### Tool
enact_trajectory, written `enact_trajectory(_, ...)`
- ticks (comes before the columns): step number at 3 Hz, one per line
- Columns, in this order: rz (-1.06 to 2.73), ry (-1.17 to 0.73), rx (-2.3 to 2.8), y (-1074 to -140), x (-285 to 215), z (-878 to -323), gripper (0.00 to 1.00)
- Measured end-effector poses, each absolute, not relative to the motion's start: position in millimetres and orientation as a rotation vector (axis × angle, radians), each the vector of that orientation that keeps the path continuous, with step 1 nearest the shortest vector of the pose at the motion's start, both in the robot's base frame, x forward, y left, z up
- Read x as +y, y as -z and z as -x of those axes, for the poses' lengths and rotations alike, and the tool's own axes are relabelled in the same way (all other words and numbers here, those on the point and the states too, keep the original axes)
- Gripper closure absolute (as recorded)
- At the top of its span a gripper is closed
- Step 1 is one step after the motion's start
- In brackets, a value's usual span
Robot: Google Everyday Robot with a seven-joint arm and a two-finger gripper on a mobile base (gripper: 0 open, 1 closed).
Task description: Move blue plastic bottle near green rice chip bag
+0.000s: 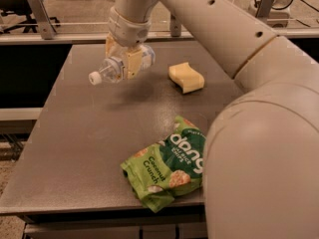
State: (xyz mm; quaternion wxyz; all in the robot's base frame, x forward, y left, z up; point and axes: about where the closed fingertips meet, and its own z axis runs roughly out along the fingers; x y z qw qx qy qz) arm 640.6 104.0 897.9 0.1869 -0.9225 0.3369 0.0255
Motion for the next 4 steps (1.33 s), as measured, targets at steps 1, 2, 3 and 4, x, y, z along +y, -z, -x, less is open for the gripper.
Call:
enact_trajectory(1, 2.509, -0.183, 1.034, -908.9, 70.5, -607.0, 1.00)
enact_trajectory(2, 2.486, -0.163, 1.131, -916.6, 46.9, -567.5, 1.00)
enact_trajectory(3, 2.518, -0.169, 1.143, -906.3, 44.2, -554.7, 1.00)
enact_trajectory(4, 2.514, -0.167, 1.141, -907.3, 44.8, -555.7, 1.00)
